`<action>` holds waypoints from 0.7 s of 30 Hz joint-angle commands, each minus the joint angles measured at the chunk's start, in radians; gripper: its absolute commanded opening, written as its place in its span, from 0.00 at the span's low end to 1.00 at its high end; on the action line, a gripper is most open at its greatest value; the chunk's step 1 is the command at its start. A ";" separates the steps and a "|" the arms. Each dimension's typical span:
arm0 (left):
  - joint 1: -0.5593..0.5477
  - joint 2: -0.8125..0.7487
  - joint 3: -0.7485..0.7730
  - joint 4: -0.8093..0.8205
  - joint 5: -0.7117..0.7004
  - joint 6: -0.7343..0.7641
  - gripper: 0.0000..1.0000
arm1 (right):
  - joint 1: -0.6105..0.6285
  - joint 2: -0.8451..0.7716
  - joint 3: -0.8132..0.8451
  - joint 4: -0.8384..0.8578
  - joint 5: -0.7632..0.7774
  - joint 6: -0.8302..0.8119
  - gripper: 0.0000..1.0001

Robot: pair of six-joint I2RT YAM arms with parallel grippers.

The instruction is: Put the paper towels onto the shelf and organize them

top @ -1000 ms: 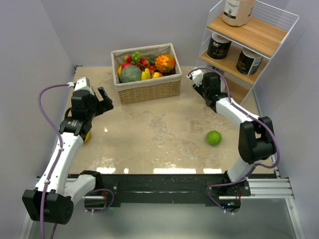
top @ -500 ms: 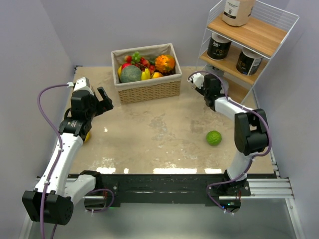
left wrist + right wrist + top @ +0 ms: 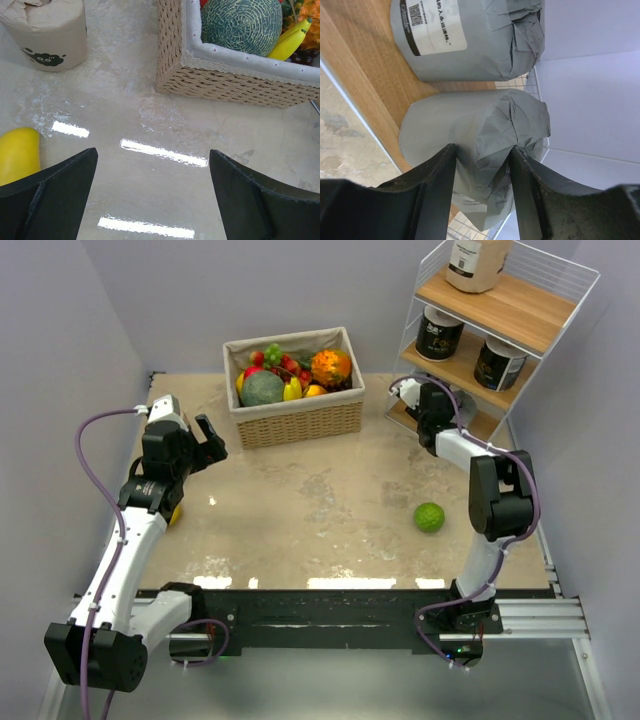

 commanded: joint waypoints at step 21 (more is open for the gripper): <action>-0.005 -0.018 -0.009 0.038 -0.023 0.001 0.99 | 0.063 -0.099 0.003 0.102 0.128 -0.088 0.64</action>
